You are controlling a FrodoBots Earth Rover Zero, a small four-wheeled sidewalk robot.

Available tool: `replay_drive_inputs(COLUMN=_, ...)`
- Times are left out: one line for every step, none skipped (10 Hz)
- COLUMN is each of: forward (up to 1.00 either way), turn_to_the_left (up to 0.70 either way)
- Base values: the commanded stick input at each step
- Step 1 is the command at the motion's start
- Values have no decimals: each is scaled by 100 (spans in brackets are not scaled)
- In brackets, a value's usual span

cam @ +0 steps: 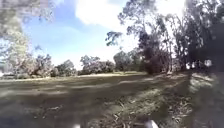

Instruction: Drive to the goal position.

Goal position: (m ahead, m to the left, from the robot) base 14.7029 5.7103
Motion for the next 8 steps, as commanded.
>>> replay_drive_inputs(forward=70, turn_to_the_left=0)
replay_drive_inputs(forward=70, turn_to_the_left=0)
replay_drive_inputs(forward=70, turn_to_the_left=0)
replay_drive_inputs(forward=70, turn_to_the_left=0)
replay_drive_inputs(forward=70, turn_to_the_left=0)
replay_drive_inputs(forward=70, turn_to_the_left=0)
replay_drive_inputs(forward=70, turn_to_the_left=0)
replay_drive_inputs(forward=70, turn_to_the_left=0)
